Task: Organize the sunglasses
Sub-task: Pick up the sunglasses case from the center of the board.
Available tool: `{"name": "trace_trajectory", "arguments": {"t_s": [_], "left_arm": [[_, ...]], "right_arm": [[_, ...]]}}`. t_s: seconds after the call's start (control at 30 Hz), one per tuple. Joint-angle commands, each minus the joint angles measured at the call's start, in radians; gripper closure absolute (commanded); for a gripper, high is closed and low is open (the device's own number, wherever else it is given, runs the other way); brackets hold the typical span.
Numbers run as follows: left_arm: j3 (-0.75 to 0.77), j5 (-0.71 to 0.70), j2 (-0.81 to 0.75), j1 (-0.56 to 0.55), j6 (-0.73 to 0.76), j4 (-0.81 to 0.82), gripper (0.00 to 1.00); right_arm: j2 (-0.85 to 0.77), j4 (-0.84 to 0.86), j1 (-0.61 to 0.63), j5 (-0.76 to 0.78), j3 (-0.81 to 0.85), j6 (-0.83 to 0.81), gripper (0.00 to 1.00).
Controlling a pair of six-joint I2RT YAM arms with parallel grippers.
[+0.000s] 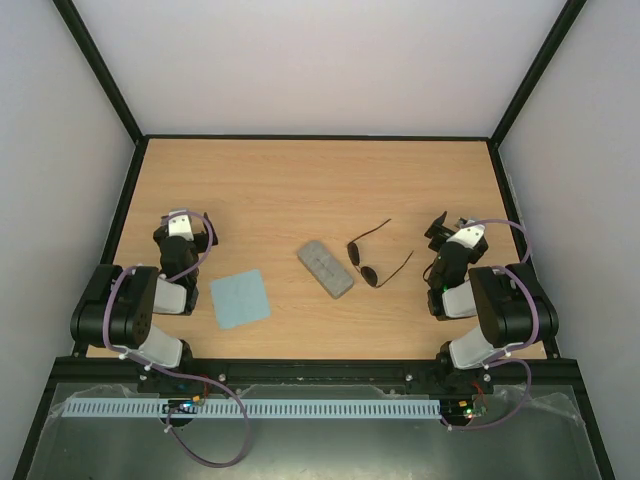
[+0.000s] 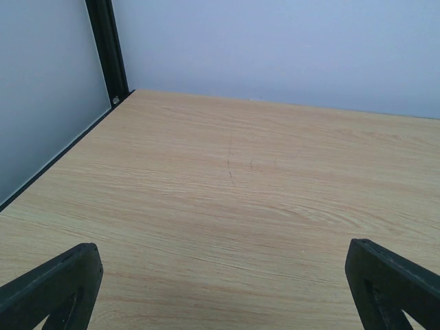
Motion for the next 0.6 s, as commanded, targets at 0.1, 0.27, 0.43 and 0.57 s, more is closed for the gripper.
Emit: {"name": "trace_trajectory", "arguments": {"t_s": [0.1,0.27,0.43,0.57], "left_arm": [[0.015,-0.006,0.010,-0.005,0.001,0.055,0.01],[0.015,-0.006,0.010,-0.005,0.001,0.055,0.01],[0.015,-0.006,0.010,-0.005,-0.001,0.055,0.01],[0.016,-0.006,0.010,-0.005,0.000,0.055,0.00]], "right_arm": [[-0.005,0.016,-0.005,0.014,0.003,0.002,0.01],[-0.006,0.017,-0.005,0.015,0.001,0.003,0.02],[-0.007,0.019,-0.006,0.013,0.000,0.003,0.01],[-0.011,0.053,-0.004,-0.084,-0.021,-0.039,0.01]]}}
